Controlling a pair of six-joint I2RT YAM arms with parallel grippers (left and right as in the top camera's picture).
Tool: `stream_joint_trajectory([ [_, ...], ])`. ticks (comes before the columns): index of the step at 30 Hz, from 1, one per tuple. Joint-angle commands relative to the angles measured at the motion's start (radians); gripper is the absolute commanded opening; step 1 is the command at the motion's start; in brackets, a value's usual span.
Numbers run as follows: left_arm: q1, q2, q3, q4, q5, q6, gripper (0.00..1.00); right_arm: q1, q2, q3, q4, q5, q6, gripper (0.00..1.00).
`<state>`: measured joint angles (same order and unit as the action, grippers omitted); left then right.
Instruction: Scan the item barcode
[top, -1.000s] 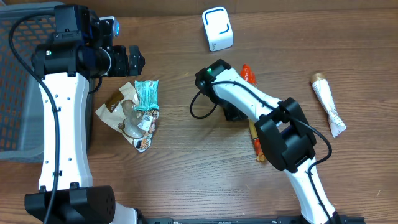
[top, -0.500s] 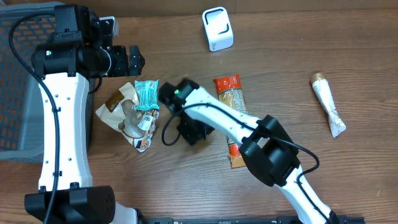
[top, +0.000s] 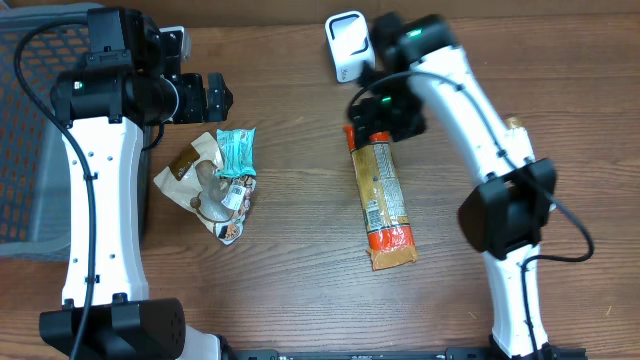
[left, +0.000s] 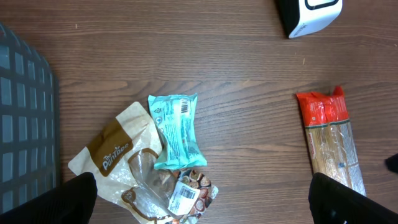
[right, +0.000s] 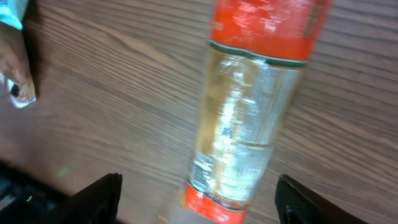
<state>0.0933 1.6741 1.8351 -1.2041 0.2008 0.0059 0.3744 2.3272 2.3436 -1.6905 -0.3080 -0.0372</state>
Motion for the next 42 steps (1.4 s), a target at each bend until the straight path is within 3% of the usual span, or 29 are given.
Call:
stream_joint_trajectory([
  [1,0.000,-0.001,0.015,0.004,-0.002,-0.006,1.00,-0.077,-0.027,-0.106,0.008,-0.196,-0.195,0.81],
  [5,-0.009,-0.001,0.015,0.004,-0.002,-0.006,1.00,-0.149,-0.027,-0.305,0.113,-0.245,-0.230,0.81],
  [12,-0.011,-0.001,0.015,0.004,-0.002,-0.006,0.99,-0.143,-0.027,-0.539,0.300,-0.388,-0.227,0.78],
  [18,-0.005,-0.001,0.015,0.004,-0.002,-0.006,1.00,-0.075,-0.027,-0.686,0.537,-0.400,-0.033,0.69],
  [20,-0.005,-0.001,0.015,0.004,-0.002,-0.006,1.00,-0.053,-0.027,-0.718,0.603,-0.366,0.054,0.58],
  [21,-0.007,-0.001,0.015,0.004,-0.002,-0.006,1.00,-0.041,-0.027,-0.731,0.637,-0.337,0.106,0.43],
  [24,-0.008,-0.001,0.015,0.004,-0.002,-0.006,1.00,-0.033,-0.027,-0.734,0.662,-0.313,0.142,0.24],
  [32,-0.008,-0.001,0.015,0.004,-0.002,-0.006,1.00,-0.063,-0.045,-0.682,0.616,-0.318,0.138,0.05],
  [36,-0.008,-0.001,0.015,0.004,-0.002,-0.006,1.00,-0.073,-0.113,-0.608,0.539,-0.264,0.143,0.04],
  [38,-0.009,-0.001,0.015,0.004,-0.002,-0.006,1.00,-0.066,-0.153,-0.555,0.490,-0.183,0.166,0.04],
  [42,-0.008,-0.001,0.015,0.004,-0.002,-0.006,1.00,0.034,-0.193,-0.363,0.266,0.240,0.332,0.04],
])
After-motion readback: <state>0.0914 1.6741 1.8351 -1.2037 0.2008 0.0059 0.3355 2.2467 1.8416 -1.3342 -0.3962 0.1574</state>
